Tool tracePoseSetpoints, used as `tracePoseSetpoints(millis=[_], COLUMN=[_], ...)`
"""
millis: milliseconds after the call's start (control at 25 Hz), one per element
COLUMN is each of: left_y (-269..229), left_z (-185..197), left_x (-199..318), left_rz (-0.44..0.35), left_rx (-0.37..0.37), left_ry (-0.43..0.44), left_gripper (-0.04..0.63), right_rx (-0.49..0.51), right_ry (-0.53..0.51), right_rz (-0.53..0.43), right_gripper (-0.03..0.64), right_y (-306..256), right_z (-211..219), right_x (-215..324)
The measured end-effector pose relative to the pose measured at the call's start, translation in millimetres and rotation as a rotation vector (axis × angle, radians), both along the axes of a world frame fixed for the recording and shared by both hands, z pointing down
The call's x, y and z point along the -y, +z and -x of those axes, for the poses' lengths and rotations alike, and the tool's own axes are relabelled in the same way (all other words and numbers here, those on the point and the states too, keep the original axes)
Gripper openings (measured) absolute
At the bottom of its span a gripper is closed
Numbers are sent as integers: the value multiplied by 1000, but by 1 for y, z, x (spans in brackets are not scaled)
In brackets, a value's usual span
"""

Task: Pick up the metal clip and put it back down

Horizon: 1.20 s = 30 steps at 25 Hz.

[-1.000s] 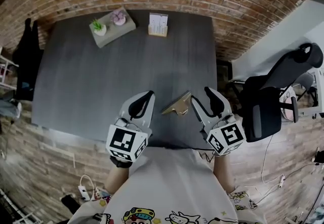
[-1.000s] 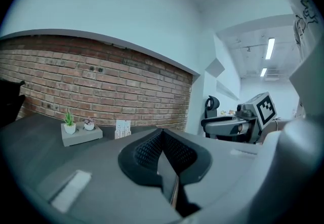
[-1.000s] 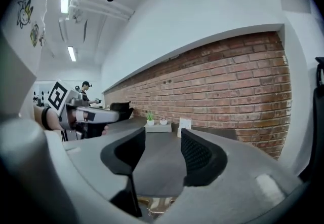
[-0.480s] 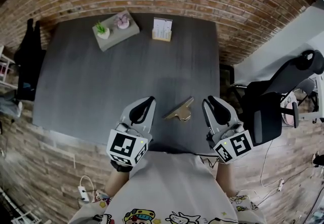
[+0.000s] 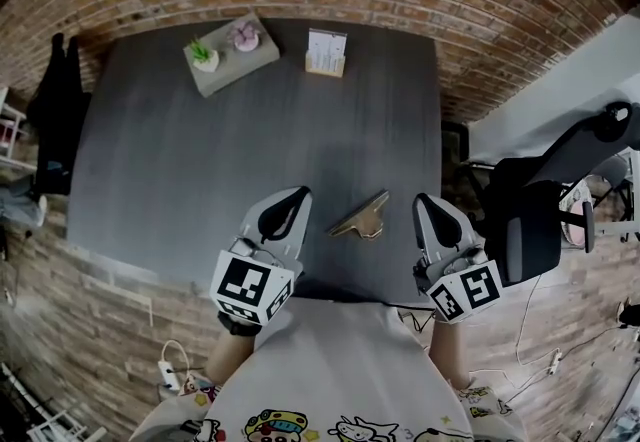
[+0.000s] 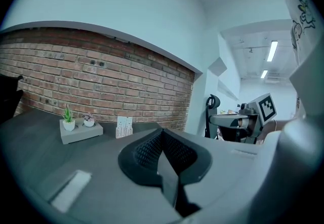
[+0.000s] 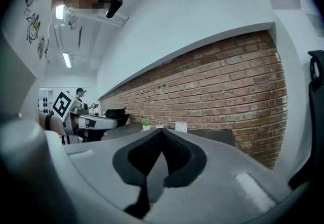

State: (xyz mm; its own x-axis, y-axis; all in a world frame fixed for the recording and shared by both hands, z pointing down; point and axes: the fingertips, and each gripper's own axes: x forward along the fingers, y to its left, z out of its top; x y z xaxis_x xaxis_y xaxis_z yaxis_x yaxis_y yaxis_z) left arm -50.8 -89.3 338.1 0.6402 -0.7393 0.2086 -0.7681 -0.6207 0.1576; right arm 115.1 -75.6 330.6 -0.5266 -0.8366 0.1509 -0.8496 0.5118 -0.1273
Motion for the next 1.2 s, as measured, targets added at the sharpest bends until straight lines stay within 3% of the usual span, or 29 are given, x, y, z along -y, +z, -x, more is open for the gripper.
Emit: tracePoseSetpoints(millis=[280, 1200], left_y=[3, 2], left_z=[-2, -3], left_x=[4, 6], left_rz=[9, 5], left_rx=[7, 12], left_ry=[5, -7], left_gripper=[-2, -2], right_rx=[6, -41], right_ry=[30, -12], right_rz=[10, 8], right_gripper=[2, 0], right_y=[8, 10], right_z=[-8, 2], right_x=[3, 8])
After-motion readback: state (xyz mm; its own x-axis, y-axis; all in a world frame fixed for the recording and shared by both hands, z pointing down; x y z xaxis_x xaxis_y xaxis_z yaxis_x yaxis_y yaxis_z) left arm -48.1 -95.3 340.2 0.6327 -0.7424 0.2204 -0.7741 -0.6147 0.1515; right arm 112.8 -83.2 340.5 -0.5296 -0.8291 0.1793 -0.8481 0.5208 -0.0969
